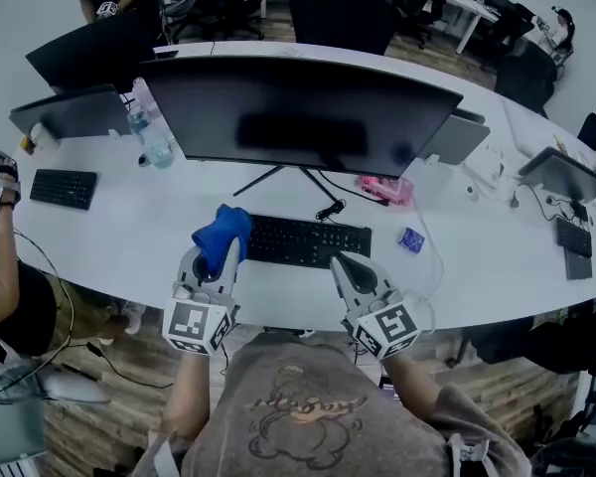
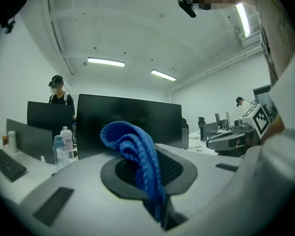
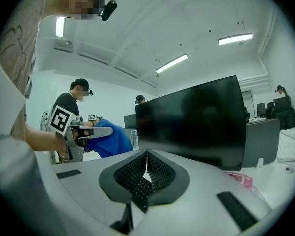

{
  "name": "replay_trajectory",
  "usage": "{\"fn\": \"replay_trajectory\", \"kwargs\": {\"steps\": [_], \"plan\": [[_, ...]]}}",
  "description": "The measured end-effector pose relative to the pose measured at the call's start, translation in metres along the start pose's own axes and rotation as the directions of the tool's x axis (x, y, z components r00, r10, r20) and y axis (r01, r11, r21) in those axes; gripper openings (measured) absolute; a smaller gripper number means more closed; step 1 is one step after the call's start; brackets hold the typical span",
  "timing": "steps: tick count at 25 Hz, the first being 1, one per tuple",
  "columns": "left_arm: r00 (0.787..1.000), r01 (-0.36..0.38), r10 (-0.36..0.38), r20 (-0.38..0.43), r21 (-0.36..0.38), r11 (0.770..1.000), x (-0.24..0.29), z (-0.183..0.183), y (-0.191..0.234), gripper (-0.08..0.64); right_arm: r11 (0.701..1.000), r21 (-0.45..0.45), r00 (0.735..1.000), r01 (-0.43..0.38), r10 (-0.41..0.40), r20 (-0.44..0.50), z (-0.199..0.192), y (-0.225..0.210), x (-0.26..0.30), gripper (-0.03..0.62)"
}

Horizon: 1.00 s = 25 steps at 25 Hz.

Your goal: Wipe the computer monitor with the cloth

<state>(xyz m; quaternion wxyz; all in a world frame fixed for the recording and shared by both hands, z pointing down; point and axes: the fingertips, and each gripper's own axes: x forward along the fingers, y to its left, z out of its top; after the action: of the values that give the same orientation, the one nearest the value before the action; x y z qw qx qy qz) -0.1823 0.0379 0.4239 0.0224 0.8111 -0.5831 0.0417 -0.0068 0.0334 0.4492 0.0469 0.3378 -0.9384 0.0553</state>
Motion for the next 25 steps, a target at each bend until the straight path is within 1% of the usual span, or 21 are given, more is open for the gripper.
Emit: {"fn": "replay_trajectory", "kwargs": {"steps": [5,12,20,25], "plan": [[0.999,0.034,-0.034,-0.008,-0.002,0.999,0.010,-0.002,0.034,0.048,0.999,0.006,0.999,0.048,-0.048,0.003,0.004,0.003,0.028,0.021],[1.000,0.018,-0.018,-0.005,-0.019,1.000,0.021,-0.008,0.075,0.048,0.997,0.004,0.997,0.073,-0.073,-0.006,0.008,0.003,0.062,0.020],[1.000,-0.003,0.003,-0.008,-0.034,0.999,0.035,-0.014,0.106,0.048,0.999,-0.005,0.999,0.046,-0.046,-0.009,0.013,0.003,0.101,0.021],[0.999,-0.032,0.031,-0.023,-0.038,0.999,0.047,-0.023,0.129,0.048,1.000,0.003,0.999,0.030,-0.030,-0.024,0.011,-0.003,0.120,0.021]]}}
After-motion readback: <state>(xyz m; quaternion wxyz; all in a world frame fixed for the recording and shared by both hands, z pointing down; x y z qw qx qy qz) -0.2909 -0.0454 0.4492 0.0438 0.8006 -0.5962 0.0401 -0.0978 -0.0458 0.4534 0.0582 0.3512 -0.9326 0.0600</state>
